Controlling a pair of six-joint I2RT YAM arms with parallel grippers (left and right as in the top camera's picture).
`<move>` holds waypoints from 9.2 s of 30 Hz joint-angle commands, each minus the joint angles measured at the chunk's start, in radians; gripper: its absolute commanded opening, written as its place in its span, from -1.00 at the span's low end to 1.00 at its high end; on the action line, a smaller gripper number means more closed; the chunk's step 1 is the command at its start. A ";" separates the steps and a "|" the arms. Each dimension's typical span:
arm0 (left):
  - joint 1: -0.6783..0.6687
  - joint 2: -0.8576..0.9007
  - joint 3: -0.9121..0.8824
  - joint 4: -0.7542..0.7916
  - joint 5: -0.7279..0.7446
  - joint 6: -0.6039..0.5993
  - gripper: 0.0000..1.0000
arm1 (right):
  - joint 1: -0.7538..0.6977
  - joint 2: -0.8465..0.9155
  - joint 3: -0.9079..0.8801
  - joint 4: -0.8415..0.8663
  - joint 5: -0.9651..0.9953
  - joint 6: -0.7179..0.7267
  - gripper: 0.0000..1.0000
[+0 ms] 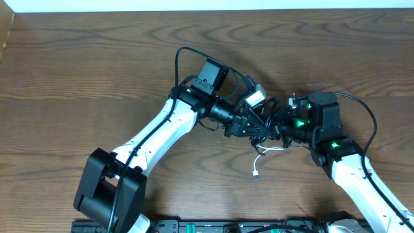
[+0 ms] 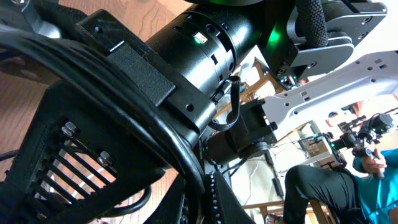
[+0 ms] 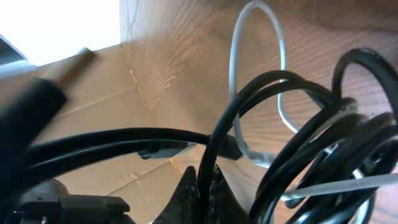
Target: Untangle cables
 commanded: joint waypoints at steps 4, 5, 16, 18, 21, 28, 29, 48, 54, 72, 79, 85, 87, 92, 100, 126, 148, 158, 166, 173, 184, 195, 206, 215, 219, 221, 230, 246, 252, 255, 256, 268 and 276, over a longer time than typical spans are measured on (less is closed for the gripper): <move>-0.005 -0.025 0.016 -0.035 -0.087 0.027 -0.85 | -0.018 0.001 0.001 -0.097 0.120 -0.180 -0.98; -0.005 -0.025 0.016 -0.048 -0.121 0.027 -0.85 | -0.030 0.001 0.001 -0.127 0.148 -0.205 -0.99; 0.003 -0.025 0.016 -0.128 -0.614 -0.172 -0.85 | -0.173 0.001 0.001 -0.311 0.305 -0.373 -0.98; 0.003 -0.025 0.016 -0.142 -0.726 -0.232 -0.85 | -0.188 0.001 0.001 -0.318 0.304 -0.381 -0.98; 0.003 -0.021 0.016 -0.177 -0.851 -0.299 -0.85 | -0.194 0.001 0.001 -0.321 0.308 -0.381 -0.98; 0.003 0.015 0.016 -0.267 -1.169 -0.515 -0.85 | -0.194 0.001 0.001 -0.365 0.420 -0.385 -0.98; 0.003 0.019 0.016 -0.270 -1.186 -0.520 -0.85 | -0.194 0.001 0.001 -0.369 0.433 -0.385 -0.98; 0.042 0.058 0.027 -0.252 -1.086 -0.467 -0.17 | -0.193 0.001 0.182 -0.551 0.362 -0.742 0.15; 0.107 0.043 0.061 -0.250 -0.948 -0.465 0.46 | -0.184 0.001 0.299 -0.697 0.311 -0.920 0.69; 0.079 0.145 0.064 0.039 -0.980 -0.338 0.47 | -0.172 0.001 0.258 -0.616 0.251 -0.975 0.28; 0.079 0.244 0.064 0.096 -1.039 -0.330 0.48 | -0.172 0.001 0.253 -0.605 0.251 -0.975 0.29; 0.074 0.304 0.064 0.136 -1.040 -0.315 0.48 | -0.172 0.001 0.253 -0.592 0.251 -0.975 0.29; 0.074 0.318 0.064 0.165 -1.040 -0.315 0.48 | -0.171 0.001 0.253 -0.587 0.251 -0.975 0.29; 0.069 0.328 0.064 0.228 -1.043 -0.310 0.48 | -0.148 0.001 0.252 -0.578 0.252 -0.975 0.30; 0.028 0.397 0.063 0.241 -1.043 -0.284 0.48 | -0.094 0.001 0.252 -0.577 0.303 -0.975 0.30; 0.010 0.195 0.063 0.129 -1.211 -0.333 -0.85 | -0.068 0.001 0.100 -0.416 0.359 -0.975 0.21; 0.012 0.081 0.062 -0.212 -1.218 -0.479 -0.85 | -0.068 0.001 -0.015 -0.219 0.360 -0.988 0.15; 0.012 0.090 0.029 -0.248 -1.218 -0.480 -0.85 | 0.005 0.019 -0.023 -0.122 0.372 -1.024 0.11; 0.012 0.106 0.029 -0.255 -1.268 -0.505 -0.85 | 0.117 0.159 -0.023 -0.068 0.522 -1.024 0.06; 0.012 0.148 0.028 -0.274 -1.334 -0.508 -0.85 | 0.121 0.309 -0.023 0.050 0.532 -1.024 0.06; 0.012 0.218 0.027 -0.274 -1.330 -0.513 -0.85 | 0.119 0.380 -0.022 0.067 0.600 -0.974 -0.32; 0.012 0.229 0.027 -0.274 -1.330 -0.521 -0.85 | 0.014 0.380 0.006 -0.161 0.881 -0.691 -0.81; 0.122 0.221 0.029 -0.339 -1.302 -0.644 -0.85 | -0.077 0.380 0.033 -0.254 0.771 -0.650 -0.75; 0.334 0.219 0.029 -0.344 -0.989 -0.646 -0.54 | -0.074 0.380 0.049 -0.274 0.679 -0.671 -0.70; 0.362 0.219 0.029 -0.352 -0.989 -0.629 -0.43 | -0.075 0.380 0.082 -0.272 0.575 -0.764 -0.53; 0.365 0.219 0.029 -0.351 -0.989 -0.607 -0.31 | -0.075 0.378 0.121 -0.312 0.516 -0.800 -0.34; 0.365 0.219 0.029 -0.327 -0.988 -0.604 -0.02 | -0.075 0.378 0.377 -0.667 0.471 -0.912 0.01; 0.286 0.219 0.029 -0.331 -0.831 -0.349 -0.04 | -0.064 0.379 0.409 -0.671 0.496 -1.104 -0.14; 0.259 0.220 0.028 -0.329 -0.845 -0.377 -0.03 | 0.001 0.379 0.408 -0.691 0.395 -1.315 -0.28; 0.273 0.220 0.028 -0.325 -0.946 -0.456 0.01 | 0.076 0.379 0.407 -0.694 0.329 -1.475 -0.41; 0.277 0.220 0.028 -0.325 -0.967 -0.472 0.01 | 0.092 0.379 0.407 -0.696 0.351 -1.485 -0.40; 0.352 0.220 0.027 -0.332 -0.979 -0.497 0.02 | 0.296 0.380 0.380 -0.740 0.915 -1.496 -0.11; 0.352 0.220 0.027 -0.332 -0.979 -0.497 0.03 | 0.303 0.381 0.258 -0.625 0.917 -1.563 -0.22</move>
